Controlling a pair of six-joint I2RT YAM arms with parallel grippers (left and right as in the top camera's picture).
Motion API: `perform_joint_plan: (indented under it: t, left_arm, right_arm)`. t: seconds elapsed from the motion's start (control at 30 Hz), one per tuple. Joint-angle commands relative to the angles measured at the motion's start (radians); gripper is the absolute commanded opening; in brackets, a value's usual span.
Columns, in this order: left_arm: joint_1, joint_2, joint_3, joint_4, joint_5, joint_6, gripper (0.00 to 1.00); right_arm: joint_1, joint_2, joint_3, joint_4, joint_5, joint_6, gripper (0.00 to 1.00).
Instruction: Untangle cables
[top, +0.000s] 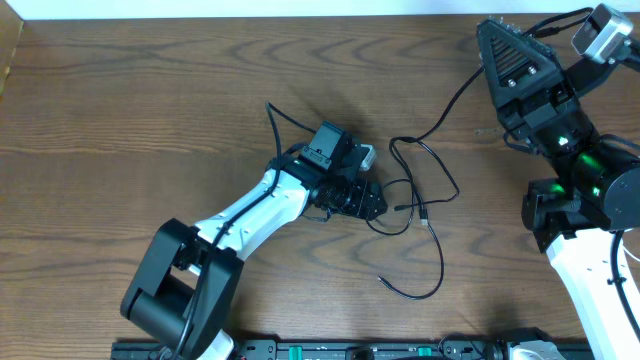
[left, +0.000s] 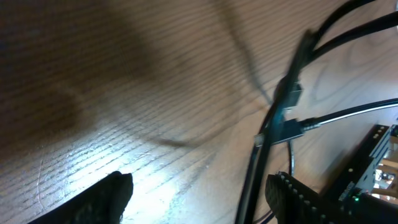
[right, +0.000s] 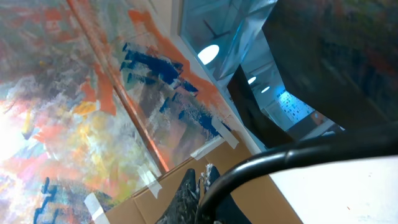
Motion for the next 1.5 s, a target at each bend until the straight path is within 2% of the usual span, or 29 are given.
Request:
perform_joint_plan:
  t: [0.0, 0.03, 0.07, 0.13, 0.17, 0.3, 0.37, 0.47, 0.57, 0.67, 0.8, 0.93, 1.03, 1.2, 1.33, 1.43, 1.47]
  left_arm:
    - [-0.002, 0.016, -0.011, -0.001, -0.005, -0.002, 0.56]
    - [-0.002, 0.016, -0.011, -0.001, -0.005, -0.002, 0.44]
    - [-0.002, 0.016, -0.011, -0.002, -0.005, -0.002, 0.26]
    - [0.002, 0.016, -0.011, -0.007, -0.006, -0.001, 0.09]
    - [0.006, 0.016, -0.011, -0.014, -0.006, -0.001, 0.08]
    - [0.046, 0.016, -0.011, -0.07, -0.016, 0.0, 0.07]
    - [0.098, 0.016, -0.011, -0.149, -0.077, 0.003, 0.07]
    - [0.175, 0.016, -0.011, -0.252, -0.187, 0.003, 0.08]
    - [0.264, 0.016, -0.011, -0.327, -0.27, 0.004, 0.08]
    - [0.357, 0.016, -0.011, -0.368, -0.276, 0.022, 0.08]
    - [0.486, 0.016, -0.011, -0.392, -0.275, 0.029, 0.07]
    - [0.606, 0.016, -0.011, -0.412, -0.275, 0.029, 0.07]
    - [0.666, 0.016, -0.011, -0.43, -0.272, 0.029, 0.07]
    - [0.688, 0.016, -0.011, -0.425, -0.237, 0.028, 0.07]
    - [0.688, 0.016, -0.011, -0.424, -0.209, 0.021, 0.08]
    - [0.688, 0.016, -0.011, -0.417, -0.14, 0.021, 0.07]
    - [0.688, 0.016, -0.011, -0.413, -0.117, 0.021, 0.07]
  right_arm:
    - [0.002, -0.005, 0.009, 0.006, 0.017, 0.011, 0.01]
    - [0.002, -0.004, 0.009, 0.006, 0.013, 0.011, 0.01]
    - [0.002, -0.004, 0.009, 0.003, 0.0, 0.01, 0.01]
    - [0.002, -0.004, 0.009, -0.04, -0.022, 0.01, 0.01]
    - [0.001, -0.004, 0.009, -0.088, -0.035, -0.003, 0.01]
    - [0.0, -0.004, 0.009, -0.332, -0.04, -0.152, 0.01]
    - [-0.014, -0.004, 0.009, -0.548, -0.017, -0.321, 0.01]
    - [-0.043, -0.004, 0.009, -0.778, 0.061, -0.463, 0.01]
    - [-0.088, -0.004, 0.009, -1.033, 0.223, -0.586, 0.01]
    - [-0.142, -0.004, 0.009, -1.246, 0.42, -0.694, 0.01]
    - [-0.223, -0.004, 0.009, -1.447, 0.668, -0.813, 0.01]
    - [-0.339, -0.004, 0.009, -1.564, 0.9, -0.883, 0.01]
    - [-0.471, -0.004, 0.009, -1.592, 0.982, -0.877, 0.01]
    - [-0.628, -0.004, 0.009, -1.604, 0.857, -0.869, 0.01]
    - [-0.662, 0.0, 0.009, -1.616, 0.834, -0.853, 0.01]
    - [-0.652, 0.013, 0.009, -1.57, 0.644, -0.917, 0.01]
    - [-0.645, 0.021, 0.009, -1.54, 0.522, -0.964, 0.01]
